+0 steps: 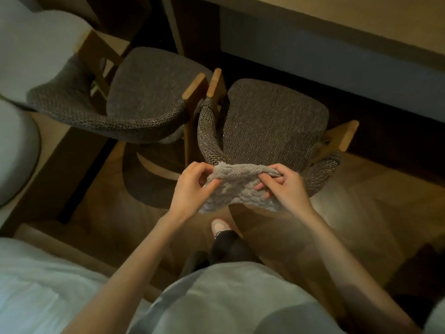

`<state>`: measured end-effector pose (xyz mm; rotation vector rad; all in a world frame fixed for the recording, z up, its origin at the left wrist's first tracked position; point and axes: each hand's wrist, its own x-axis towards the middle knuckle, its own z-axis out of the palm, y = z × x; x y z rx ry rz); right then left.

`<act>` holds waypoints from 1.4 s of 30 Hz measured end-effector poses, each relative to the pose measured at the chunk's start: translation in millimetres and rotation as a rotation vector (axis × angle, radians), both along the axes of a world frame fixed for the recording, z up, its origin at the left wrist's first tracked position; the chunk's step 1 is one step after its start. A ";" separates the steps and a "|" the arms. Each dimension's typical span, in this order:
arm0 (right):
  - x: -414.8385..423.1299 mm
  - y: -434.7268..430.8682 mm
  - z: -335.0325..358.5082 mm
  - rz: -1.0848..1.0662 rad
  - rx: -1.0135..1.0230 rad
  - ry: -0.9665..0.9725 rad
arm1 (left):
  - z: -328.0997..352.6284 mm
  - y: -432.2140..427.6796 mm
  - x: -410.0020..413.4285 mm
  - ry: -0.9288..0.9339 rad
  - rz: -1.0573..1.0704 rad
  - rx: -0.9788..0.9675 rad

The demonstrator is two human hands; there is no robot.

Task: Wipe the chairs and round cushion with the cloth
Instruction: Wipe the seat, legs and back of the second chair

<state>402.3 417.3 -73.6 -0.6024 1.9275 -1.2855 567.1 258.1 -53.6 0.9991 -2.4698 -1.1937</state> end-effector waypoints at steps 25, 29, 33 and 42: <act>135.5 -4.5 -164.1 -0.640 -0.188 0.462 | -162.7 -31.5 37.0 0.265 -0.518 0.008; 144.3 -4.0 -178.3 -0.692 -0.260 0.527 | -175.1 -25.9 48.4 0.365 -0.502 0.033; 162.3 0.9 -164.7 -0.796 -0.394 0.511 | -169.0 -15.3 69.6 0.439 -0.455 0.044; 167.2 34.5 -109.1 -0.880 -0.375 0.585 | -123.4 -10.3 65.4 0.590 -0.360 -0.104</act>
